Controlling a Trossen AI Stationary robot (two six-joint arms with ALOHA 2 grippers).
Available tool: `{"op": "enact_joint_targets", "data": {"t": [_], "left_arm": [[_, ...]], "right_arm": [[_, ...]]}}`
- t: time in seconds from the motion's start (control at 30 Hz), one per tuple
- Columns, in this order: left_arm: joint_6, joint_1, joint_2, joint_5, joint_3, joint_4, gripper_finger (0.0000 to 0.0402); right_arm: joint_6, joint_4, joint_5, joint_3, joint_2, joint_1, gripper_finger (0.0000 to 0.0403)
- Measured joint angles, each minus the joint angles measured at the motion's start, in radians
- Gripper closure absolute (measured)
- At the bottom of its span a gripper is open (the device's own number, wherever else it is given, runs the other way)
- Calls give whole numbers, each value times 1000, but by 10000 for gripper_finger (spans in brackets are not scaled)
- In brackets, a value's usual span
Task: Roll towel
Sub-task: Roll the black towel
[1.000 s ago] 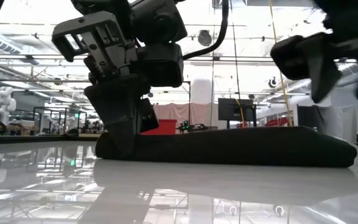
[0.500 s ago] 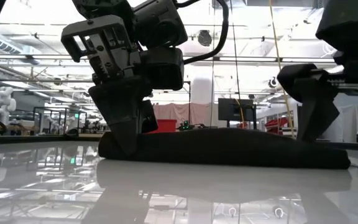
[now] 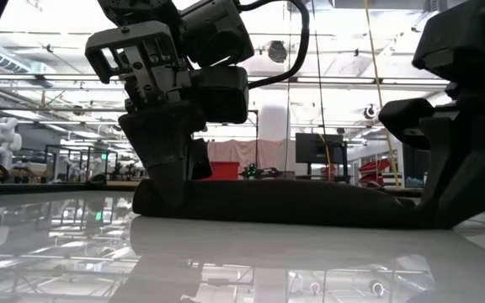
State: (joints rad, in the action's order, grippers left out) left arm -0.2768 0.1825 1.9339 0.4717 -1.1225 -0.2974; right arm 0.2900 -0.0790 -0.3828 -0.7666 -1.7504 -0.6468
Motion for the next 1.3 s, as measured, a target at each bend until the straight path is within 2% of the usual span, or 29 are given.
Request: {"op": "enact_joint_targets", "data": {"t": [0.17,0.33,0.5,0.6,0.8,1.03,1.3], "left_arm": [[18,0,-16,0,0,-23,325],[66,7,-89,-38,-5,-58,264],[179,71,-184,-262,-7,-98,207],[287,146,-192,-412,-7,-108,187],[437,275,-101,-635,4,-24,180],[503,326,-24,-778,4,41,180],[546,368,-21,-951,4,56,180]], "right_arm": [[59,-2,39,1,1,3,391],[100,-5,106,3,17,18,399],[121,-19,190,6,63,48,400],[140,-20,243,7,80,74,400],[154,-8,295,8,87,109,401],[177,0,307,7,87,118,401],[248,3,312,6,88,136,401]]}}
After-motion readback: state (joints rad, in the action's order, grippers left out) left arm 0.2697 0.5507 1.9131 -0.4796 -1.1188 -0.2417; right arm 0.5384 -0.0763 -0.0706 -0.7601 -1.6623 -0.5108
